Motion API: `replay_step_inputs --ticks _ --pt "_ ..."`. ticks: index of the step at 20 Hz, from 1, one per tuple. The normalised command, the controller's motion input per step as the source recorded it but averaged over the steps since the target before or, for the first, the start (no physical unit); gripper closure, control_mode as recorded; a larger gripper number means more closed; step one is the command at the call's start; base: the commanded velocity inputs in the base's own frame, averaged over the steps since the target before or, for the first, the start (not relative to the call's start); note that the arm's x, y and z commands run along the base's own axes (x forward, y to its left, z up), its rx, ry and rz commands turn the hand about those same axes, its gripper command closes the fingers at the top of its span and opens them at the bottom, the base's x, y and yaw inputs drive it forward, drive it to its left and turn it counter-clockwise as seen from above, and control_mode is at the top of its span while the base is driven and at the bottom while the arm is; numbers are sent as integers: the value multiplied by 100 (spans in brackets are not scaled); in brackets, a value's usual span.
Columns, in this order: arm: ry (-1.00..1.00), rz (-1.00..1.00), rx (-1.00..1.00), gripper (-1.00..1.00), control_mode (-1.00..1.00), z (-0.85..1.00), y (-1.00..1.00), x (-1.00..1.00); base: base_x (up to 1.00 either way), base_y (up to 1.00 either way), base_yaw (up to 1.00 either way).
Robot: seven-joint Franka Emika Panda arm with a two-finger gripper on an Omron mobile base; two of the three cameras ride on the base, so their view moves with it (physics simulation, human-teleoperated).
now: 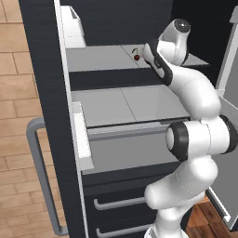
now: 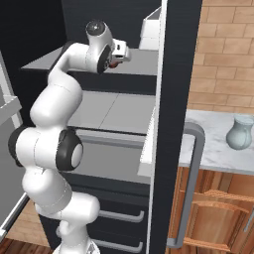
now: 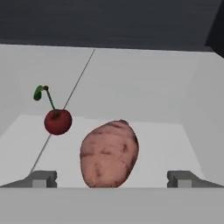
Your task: Move the sweet potato and cherry from the top shelf to the second highest shelf to make space. Then, place the pitcher from the counter on the cleared top shelf.
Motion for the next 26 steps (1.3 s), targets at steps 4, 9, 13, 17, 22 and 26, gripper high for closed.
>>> replay_step_inputs --ticks 4,9,13,17,22,26 --pt "1 0 -6 -100 -100 -16 0 41 0 0 0" --pt "3 0 -5 -100 -100 -14 0 38 0 0 0" --pt "4 0 -5 100 -100 -12 0 31 0 0 0" --pt "6 0 -7 100 -100 -24 0 8 0 0 0" --pt "5 0 -7 100 -100 -54 0 -42 0 0 0" --pt "-9 -11 -1 100 -100 -67 -3 -98 0 0 0"
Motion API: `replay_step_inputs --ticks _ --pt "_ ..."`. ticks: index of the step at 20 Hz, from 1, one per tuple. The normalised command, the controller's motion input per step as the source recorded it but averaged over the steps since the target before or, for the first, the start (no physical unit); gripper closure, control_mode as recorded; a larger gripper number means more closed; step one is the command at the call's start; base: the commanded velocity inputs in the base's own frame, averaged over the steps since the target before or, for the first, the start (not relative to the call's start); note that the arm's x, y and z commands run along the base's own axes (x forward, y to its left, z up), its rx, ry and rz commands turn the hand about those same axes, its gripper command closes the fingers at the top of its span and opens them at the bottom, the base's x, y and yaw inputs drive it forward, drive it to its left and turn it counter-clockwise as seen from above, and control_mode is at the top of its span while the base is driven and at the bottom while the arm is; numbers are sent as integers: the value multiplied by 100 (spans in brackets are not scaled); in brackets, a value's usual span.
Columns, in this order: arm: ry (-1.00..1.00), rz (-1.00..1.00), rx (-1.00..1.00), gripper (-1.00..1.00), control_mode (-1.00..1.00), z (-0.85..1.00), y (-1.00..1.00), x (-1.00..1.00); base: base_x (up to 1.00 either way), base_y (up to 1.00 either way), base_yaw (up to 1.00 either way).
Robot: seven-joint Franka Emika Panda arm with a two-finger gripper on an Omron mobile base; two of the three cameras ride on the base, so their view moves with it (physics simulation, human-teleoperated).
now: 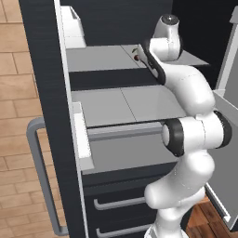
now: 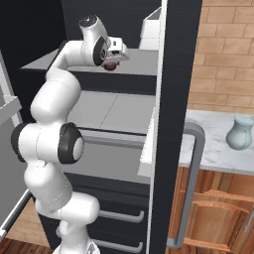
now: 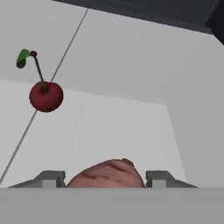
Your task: Move the sweet potato and cherry from the top shelf to the second highest shelf to make space. Then, place the pitcher from the counter on the cleared top shelf.
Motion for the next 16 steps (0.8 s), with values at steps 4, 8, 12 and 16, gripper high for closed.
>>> replay_step_inputs --ticks 4,8,12,16 --pt "-31 -15 0 100 -100 -54 -13 -100 0 0 0" --pt "-23 -9 0 100 -100 -41 -5 -100 0 0 0" --pt "2 0 -3 100 -100 -2 0 -100 0 0 0" --pt "14 2 -9 100 -100 -2 0 -100 0 0 0"
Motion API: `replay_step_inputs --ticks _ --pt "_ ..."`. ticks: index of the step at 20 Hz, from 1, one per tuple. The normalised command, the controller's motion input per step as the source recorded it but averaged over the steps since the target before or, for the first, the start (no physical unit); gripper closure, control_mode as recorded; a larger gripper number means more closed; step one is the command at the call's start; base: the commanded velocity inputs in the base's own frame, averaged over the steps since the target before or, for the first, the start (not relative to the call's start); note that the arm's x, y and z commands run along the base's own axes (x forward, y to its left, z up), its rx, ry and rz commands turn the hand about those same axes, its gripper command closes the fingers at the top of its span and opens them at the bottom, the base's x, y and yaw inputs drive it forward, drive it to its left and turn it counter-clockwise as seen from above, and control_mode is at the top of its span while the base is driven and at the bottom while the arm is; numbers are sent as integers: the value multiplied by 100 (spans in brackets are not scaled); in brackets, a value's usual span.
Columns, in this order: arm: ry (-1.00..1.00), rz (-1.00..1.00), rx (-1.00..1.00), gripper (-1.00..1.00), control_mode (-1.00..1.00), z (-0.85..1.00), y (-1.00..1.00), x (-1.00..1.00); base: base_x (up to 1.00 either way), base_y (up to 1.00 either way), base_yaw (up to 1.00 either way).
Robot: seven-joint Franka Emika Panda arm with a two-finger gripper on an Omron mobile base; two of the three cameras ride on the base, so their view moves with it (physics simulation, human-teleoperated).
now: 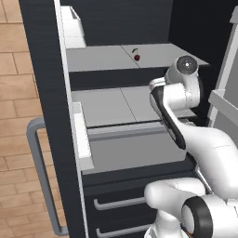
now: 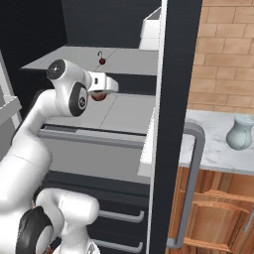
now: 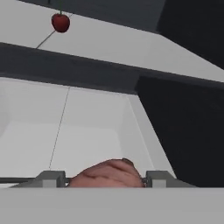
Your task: Move the sweet potato and cherry from the top shelf to the second highest shelf to make space. Then, place the pitcher from the counter on the cleared top shelf.
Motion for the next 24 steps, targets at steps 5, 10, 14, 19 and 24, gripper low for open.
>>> replay_step_inputs --ticks 5,10,14,19,24 --pt "11 5 -5 100 -100 -44 0 -83 0 0 0" --pt "2 3 -1 100 -100 -85 0 -5 0 0 0" --pt "0 0 0 100 -100 -64 0 28 0 0 0" --pt "0 0 0 100 -100 -26 0 63 0 0 0" --pt "0 0 3 100 -100 -4 0 82 0 0 0"
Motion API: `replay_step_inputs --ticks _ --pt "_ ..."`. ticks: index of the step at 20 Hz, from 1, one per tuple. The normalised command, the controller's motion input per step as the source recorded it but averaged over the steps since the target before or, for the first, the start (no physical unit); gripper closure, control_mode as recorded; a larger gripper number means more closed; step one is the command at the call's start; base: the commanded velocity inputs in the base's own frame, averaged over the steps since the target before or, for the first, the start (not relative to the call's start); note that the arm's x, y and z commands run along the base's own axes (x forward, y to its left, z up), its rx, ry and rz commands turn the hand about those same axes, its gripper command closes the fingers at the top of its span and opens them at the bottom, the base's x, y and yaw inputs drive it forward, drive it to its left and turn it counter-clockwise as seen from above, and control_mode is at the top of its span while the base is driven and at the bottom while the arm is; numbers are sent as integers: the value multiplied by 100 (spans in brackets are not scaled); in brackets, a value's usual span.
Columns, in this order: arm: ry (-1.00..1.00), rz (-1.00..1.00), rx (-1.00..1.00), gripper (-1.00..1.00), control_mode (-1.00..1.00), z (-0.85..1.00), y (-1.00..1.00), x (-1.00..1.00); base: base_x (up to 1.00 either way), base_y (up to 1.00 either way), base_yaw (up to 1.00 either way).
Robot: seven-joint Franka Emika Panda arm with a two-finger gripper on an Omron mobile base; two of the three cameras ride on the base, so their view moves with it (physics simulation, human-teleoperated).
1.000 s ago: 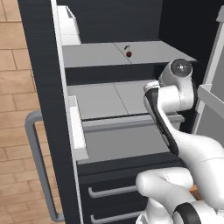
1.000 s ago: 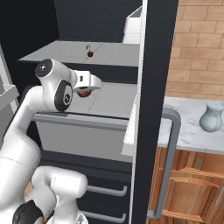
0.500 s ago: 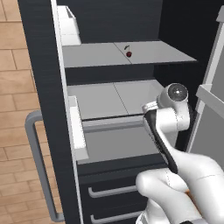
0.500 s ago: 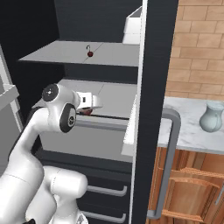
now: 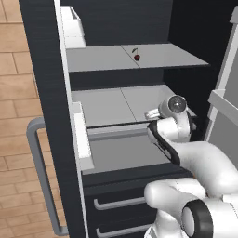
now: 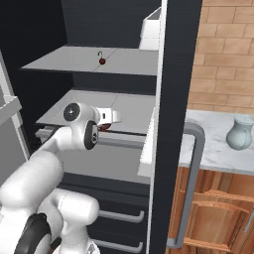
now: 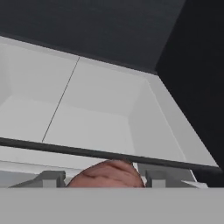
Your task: Move the sweet potato and cherry from the top shelf to the second highest shelf to make space. Then, place the pitcher from the counter on the cleared top shelf.
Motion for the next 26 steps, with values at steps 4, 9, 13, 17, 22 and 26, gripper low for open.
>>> replay_step_inputs --ticks 4,9,13,17,22,26 --pt "0 0 2 100 -100 -4 0 87 0 0 0" --pt "0 0 0 100 -100 -25 0 74 0 0 0" --pt "0 0 0 100 -100 -55 0 55 0 0 0" --pt "0 0 0 100 -100 -57 0 56 0 0 0" --pt "0 0 0 100 -100 -34 0 69 0 0 0" --pt "0 0 0 -100 -100 -25 0 73 0 0 0"
